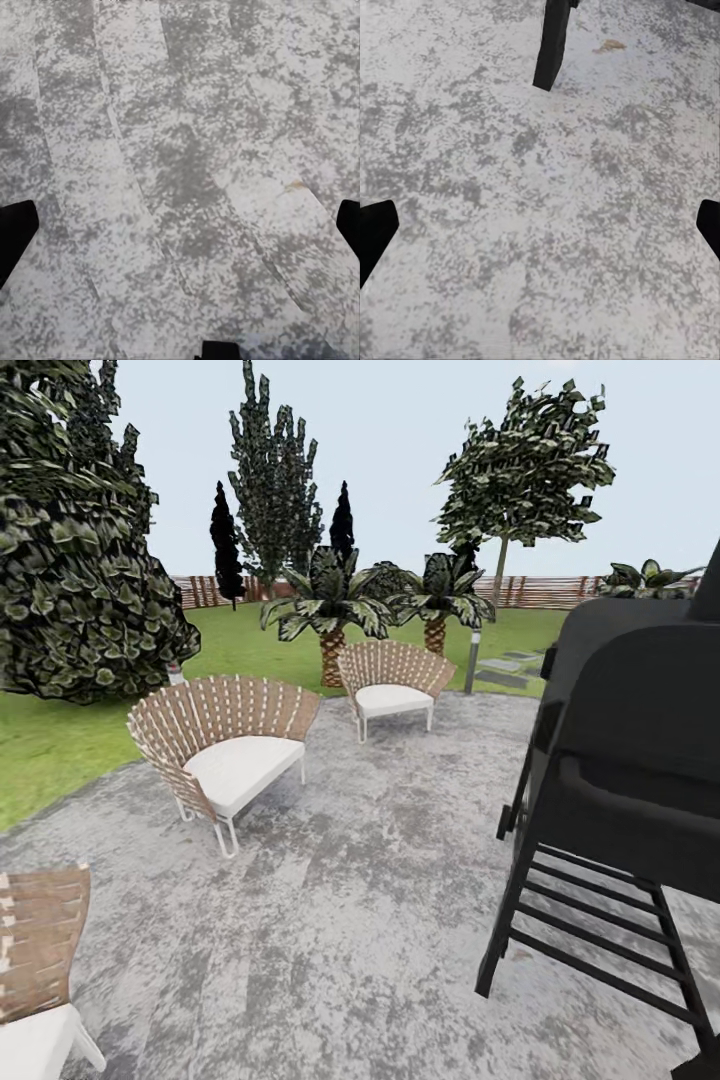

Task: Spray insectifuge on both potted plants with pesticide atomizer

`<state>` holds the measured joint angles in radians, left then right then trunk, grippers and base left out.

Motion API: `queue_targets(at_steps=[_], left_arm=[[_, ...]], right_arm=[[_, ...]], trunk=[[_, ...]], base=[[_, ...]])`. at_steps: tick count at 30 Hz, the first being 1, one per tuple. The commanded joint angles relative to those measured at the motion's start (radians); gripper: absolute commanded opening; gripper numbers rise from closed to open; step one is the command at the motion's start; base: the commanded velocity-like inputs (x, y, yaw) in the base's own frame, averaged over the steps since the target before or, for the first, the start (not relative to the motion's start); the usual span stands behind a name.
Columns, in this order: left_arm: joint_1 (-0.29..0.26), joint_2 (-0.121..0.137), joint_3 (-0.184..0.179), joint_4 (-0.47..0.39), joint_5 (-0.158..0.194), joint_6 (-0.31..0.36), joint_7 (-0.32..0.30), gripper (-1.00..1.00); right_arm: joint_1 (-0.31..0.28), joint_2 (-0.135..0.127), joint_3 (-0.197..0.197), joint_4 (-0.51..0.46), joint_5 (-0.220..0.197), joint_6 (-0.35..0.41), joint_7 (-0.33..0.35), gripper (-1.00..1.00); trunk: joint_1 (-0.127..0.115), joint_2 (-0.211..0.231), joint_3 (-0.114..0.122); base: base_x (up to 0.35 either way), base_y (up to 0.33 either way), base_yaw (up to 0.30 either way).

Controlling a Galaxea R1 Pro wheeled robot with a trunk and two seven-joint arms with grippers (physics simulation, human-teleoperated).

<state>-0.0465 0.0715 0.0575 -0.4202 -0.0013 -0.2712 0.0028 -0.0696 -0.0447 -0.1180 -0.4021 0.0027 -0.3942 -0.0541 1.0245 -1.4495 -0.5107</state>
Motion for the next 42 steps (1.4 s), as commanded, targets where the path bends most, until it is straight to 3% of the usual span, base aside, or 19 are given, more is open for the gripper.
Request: queue_targets(at_steps=[1,23,42], left_arm=[[-0.001,0.001,0.001,0.002,0.0,-0.004,0.0,1.0],[-0.001,0.002,0.002,0.002,0.0,-0.004,0.0,1.0],[-0.001,0.003,0.002,0.001,0.0,-0.004,0.0,1.0]], right_arm=[[-0.001,0.0,-0.002,0.0,0.0,-0.003,-0.001,1.0],[0.0,-0.001,-0.005,0.0,0.001,-0.003,0.001,1.0],[0.0,-0.001,-0.004,0.0,0.001,-0.004,-0.001,1.0]], trunk=[[0.0,0.0,-0.001],[0.0,0.0,-0.001],[0.0,0.0,-0.001]], base=[[0.27,0.196,0.227],[0.325,0.032,0.022],[0.318,0.153,0.0]])
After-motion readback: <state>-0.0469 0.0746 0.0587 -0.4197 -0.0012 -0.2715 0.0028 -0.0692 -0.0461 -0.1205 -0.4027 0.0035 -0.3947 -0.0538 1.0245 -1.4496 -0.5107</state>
